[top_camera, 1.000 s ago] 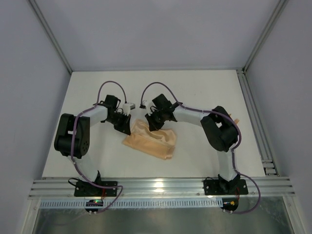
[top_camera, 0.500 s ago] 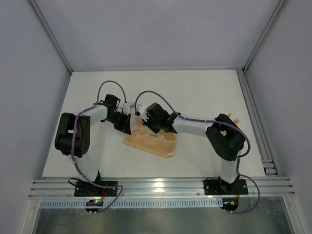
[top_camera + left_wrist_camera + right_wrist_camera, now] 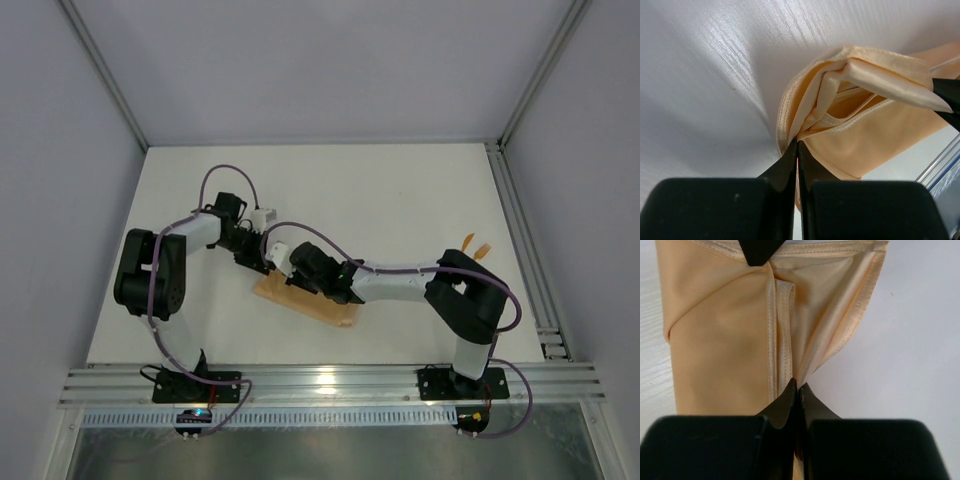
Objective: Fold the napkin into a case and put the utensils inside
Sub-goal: Fold the 2/3-rectangle-folded napkin at the center of the board.
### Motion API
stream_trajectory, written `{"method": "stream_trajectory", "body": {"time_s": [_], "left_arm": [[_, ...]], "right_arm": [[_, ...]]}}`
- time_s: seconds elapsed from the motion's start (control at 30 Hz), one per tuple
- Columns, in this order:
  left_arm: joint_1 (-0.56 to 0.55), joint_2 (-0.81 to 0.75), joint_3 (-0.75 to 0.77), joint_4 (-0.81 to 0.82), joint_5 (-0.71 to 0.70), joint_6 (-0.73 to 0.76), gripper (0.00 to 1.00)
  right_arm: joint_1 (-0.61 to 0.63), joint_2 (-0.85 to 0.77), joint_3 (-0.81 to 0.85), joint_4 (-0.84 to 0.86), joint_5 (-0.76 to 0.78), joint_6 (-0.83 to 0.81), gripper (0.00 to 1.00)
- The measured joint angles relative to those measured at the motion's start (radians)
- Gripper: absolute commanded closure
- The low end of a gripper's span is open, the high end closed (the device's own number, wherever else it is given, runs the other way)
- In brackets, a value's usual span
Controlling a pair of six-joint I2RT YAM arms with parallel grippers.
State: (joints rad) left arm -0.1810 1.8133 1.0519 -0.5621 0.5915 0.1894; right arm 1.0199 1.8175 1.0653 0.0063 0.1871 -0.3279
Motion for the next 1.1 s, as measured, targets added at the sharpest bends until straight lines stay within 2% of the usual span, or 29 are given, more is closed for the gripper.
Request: {"method": "stream_trajectory", "body": {"time_s": [0.67,1.1], "left_arm": [[0.009,0.005,0.003,0.000,0.010,-0.008,1.00],[0.024,0.011,0.005,-0.001,0.023,-0.026,1.00]], "right_arm": [[0.182,-0.022,-0.086,0.072,0.085,-0.120,0.97],[0.217,0.035,-0.089,0.082,0.103,-0.141,0.97]]}}
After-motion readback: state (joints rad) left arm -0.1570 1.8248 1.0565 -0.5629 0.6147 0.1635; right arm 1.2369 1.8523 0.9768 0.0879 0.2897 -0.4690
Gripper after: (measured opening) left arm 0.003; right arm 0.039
